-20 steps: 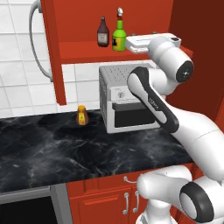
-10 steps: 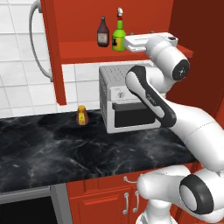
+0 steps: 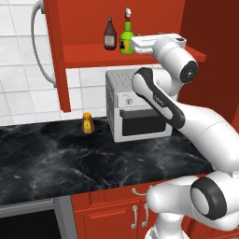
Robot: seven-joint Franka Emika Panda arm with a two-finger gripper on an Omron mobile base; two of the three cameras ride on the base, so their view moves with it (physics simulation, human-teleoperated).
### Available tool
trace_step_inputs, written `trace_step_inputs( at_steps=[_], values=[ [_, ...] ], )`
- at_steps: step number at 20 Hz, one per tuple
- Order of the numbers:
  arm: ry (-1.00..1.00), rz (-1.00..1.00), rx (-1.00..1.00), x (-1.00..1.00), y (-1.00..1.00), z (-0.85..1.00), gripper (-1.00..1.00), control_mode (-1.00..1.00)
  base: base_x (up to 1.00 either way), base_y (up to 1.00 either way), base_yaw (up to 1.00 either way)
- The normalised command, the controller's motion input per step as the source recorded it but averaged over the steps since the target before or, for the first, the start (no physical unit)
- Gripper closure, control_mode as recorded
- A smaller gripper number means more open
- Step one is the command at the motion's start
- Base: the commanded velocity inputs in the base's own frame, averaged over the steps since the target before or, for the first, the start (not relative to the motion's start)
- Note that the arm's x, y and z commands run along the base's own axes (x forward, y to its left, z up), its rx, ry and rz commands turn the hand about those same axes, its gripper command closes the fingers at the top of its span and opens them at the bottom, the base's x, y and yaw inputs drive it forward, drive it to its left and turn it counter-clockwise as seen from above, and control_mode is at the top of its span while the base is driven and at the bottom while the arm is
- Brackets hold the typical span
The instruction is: Pick the bar soap and spray from the cabinet and place them on the counter.
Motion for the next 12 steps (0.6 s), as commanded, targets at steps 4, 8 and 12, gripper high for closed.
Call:
trace_step_inputs(
  at_steps=[4, 8, 12],
  values=[
    [0.00, 0.00, 0.00, 0.22, 0.00, 0.00, -1.00, -1.00, 0.00, 0.00, 0.00],
    [0.00, 0.00, 0.00, 0.20, 0.00, 0.00, -1.00, -1.00, 0.00, 0.00, 0.00],
    [0.00, 0.00, 0.00, 0.20, 0.00, 0.00, -1.00, -1.00, 0.00, 0.00, 0.00]
  ],
)
